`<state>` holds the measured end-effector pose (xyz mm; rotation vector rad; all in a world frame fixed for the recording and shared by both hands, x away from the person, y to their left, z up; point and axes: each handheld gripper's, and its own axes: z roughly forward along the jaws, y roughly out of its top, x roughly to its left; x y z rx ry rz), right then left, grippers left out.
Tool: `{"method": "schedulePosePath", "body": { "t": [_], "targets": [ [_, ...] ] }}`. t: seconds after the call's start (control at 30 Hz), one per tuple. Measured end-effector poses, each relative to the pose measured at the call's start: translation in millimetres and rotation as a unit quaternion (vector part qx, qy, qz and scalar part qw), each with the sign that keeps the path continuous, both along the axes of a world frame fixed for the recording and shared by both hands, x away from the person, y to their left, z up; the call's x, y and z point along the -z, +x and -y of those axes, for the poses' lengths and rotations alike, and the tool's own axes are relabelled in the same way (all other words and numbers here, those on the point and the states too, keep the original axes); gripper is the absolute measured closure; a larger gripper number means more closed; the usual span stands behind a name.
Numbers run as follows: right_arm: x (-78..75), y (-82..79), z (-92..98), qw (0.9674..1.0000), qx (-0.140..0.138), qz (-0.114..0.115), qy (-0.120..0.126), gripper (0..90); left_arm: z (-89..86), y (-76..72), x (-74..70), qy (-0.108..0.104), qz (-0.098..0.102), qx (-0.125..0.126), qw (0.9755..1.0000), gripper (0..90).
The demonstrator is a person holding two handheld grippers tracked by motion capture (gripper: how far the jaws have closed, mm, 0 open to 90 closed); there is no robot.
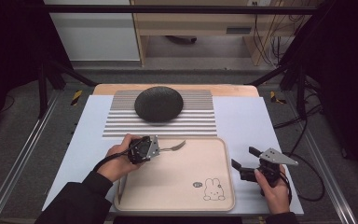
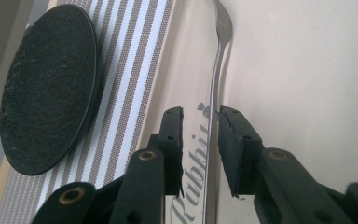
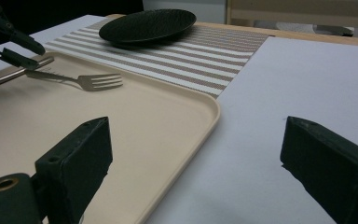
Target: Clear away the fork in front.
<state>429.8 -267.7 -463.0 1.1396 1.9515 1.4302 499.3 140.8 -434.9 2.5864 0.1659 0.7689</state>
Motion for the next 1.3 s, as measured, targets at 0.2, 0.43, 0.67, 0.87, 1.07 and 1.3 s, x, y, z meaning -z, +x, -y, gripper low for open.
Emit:
{"method": "schedulePosePath", "body": {
  "t": [0.2, 0.43, 0.67, 0.87, 1.07, 1.3],
  "targets": [
    [0.1, 0.0, -0.1, 1.0, 0.0, 0.0, -0.001, 9.2, 3.3, 2.1, 3.2, -0.037, -0.011, -0.031, 0.9988, 80.6],
    [0.3, -0.1, -0.9, 1.0, -0.001, -0.001, -0.003, 9.2, 13.6, 3.6, 11.8, -0.071, -0.009, -0.065, 0.9953, 86.7],
    [0.5, -0.1, -1.4, 1.0, -0.003, -0.001, -0.004, 9.2, 24.7, 9.0, 16.3, -0.115, -0.031, -0.085, 0.9892, 88.9],
    [0.9, 0.0, -2.4, 1.0, -0.004, -0.003, -0.005, 9.2, 31.8, 14.9, 18.7, -0.139, -0.044, -0.1, 0.9842, 89.6],
    [1.3, 0.2, -2.2, 1.0, -0.004, -0.003, -0.006, 9.2, 38.1, 18.0, 20.6, -0.147, -0.044, -0.111, 0.982, 89.8],
    [1.2, 0.0, -2.4, 1.0, -0.004, -0.004, -0.006, 9.2, 39.3, 24.6, 23.2, -0.167, -0.054, -0.133, 0.9754, 90.0]
  ]
}}
